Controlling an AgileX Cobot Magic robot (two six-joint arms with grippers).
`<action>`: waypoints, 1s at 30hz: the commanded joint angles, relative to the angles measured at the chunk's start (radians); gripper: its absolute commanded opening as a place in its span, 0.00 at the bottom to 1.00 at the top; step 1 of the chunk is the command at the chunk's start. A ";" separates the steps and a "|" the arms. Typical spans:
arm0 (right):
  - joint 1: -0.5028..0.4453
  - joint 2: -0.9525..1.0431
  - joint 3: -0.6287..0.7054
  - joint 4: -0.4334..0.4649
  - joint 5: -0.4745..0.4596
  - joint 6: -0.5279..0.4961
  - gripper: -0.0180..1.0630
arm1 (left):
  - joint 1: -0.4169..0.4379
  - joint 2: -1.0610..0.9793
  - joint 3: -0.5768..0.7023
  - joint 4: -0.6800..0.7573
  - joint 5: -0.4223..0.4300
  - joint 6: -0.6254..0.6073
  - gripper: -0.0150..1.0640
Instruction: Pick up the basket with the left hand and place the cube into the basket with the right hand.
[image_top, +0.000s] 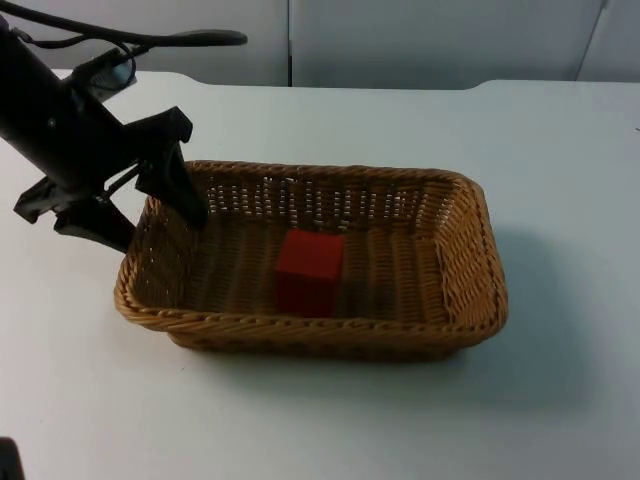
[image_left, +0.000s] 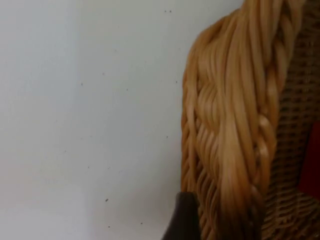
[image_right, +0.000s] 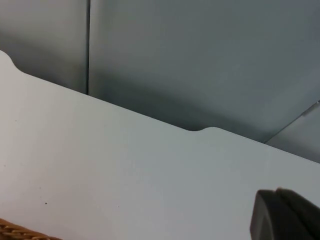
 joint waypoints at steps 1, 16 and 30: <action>-0.004 -0.008 0.003 0.000 -0.011 -0.003 0.01 | -0.005 -0.008 -0.005 -0.018 0.004 0.004 0.67; -0.004 -0.008 0.003 -0.031 -0.017 -0.003 0.01 | 0.078 -0.058 -0.384 0.008 0.202 -0.145 0.66; -0.004 -0.187 -0.185 -0.229 0.119 0.035 0.01 | 0.163 -0.302 -0.713 0.126 0.322 -0.079 0.01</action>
